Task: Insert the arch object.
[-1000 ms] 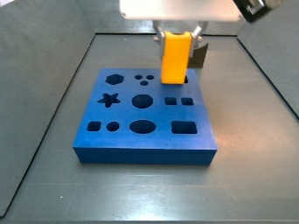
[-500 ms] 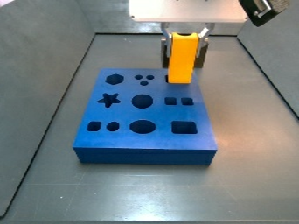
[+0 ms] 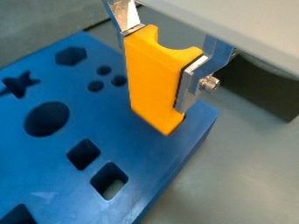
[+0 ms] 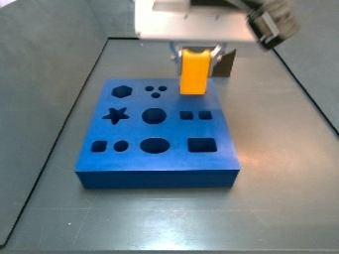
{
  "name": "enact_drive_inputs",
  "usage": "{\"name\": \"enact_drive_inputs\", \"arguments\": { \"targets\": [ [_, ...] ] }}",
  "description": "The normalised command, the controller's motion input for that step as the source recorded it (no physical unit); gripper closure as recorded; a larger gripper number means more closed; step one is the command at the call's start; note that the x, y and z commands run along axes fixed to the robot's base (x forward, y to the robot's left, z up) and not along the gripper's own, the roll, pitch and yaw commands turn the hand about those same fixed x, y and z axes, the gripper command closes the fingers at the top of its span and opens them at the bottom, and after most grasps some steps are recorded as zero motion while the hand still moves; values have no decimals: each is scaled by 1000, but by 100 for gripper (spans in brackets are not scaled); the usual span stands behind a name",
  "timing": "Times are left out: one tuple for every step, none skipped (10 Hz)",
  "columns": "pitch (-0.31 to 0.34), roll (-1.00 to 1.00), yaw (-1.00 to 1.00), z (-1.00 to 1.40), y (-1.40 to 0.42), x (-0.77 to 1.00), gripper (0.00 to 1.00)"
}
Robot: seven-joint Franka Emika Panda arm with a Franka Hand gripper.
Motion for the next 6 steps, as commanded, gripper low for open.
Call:
{"name": "enact_drive_inputs", "arguments": {
  "targets": [
    [-169,0,17,-917,-46,0,100],
    [-139,0,31,-937,-106,174,100],
    [-107,10,0,-803,-114,243,100],
    [-177,-120,0,-343,0,0,100],
    [0,-21,0,-63,0,0,100],
    [0,0,0,0,0,0,100]
  ]
}}
